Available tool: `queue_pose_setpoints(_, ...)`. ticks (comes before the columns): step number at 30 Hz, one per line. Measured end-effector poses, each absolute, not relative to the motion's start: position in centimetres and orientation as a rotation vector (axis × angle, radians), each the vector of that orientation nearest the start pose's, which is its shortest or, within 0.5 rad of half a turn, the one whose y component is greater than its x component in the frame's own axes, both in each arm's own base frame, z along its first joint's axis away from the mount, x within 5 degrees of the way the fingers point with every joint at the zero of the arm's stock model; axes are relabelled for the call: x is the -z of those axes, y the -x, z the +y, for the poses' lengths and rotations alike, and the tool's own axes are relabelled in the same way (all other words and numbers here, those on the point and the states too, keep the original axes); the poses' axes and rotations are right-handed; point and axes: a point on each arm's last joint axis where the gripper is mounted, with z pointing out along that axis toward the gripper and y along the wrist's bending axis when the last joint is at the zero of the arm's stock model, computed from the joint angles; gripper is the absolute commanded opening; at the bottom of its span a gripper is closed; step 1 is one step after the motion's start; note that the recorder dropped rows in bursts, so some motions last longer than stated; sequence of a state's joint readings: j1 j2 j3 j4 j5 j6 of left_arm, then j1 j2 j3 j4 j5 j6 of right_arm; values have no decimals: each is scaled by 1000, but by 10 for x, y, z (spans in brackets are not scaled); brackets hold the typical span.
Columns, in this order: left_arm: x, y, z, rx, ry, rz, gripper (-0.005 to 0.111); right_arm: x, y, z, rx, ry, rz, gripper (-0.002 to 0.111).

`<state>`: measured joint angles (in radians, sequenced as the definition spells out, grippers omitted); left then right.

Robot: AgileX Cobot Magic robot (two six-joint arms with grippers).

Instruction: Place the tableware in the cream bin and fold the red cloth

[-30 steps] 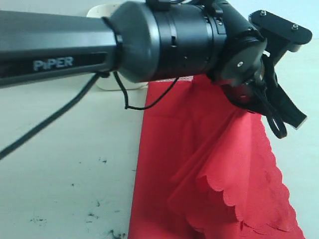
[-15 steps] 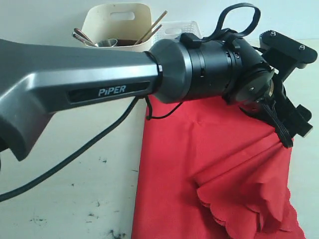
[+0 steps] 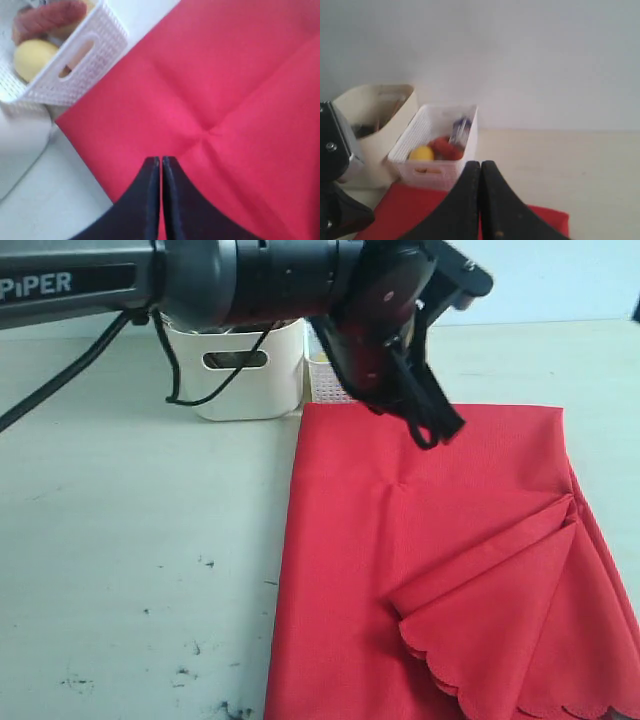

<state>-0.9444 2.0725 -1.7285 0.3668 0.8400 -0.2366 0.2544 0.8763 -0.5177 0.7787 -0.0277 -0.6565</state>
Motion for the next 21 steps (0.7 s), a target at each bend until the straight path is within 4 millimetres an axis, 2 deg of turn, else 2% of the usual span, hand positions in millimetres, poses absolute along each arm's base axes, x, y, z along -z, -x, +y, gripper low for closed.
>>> queue_pose_setpoints(2, -216, -288, -351, -28, -1128, 2344, 3, -291, -191, 53, -282, 165, 1913, 0)
queue_pose_setpoints(5, -188, -283, -341, -34, -1171, 2369, 3, -271, -213, 66, -323, 250, 2082, 0)
queue_pose_setpoints(9, -157, -276, -327, -36, -1208, 2404, 3, -223, -236, 79, -372, 335, 2347, 0)
queue_pose_setpoints(12, -145, -275, -318, -46, -1226, 2420, 3, -189, -241, 86, -421, 392, 2514, 0)
queue_pose_setpoints(15, -137, -274, -314, -49, -1238, 2428, 3, -164, -241, 94, -507, 481, 2619, 0)
queue_pose_setpoints(21, -110, -276, -314, -69, -1273, 2457, 3, -143, -234, 126, -544, 665, 2627, 0)
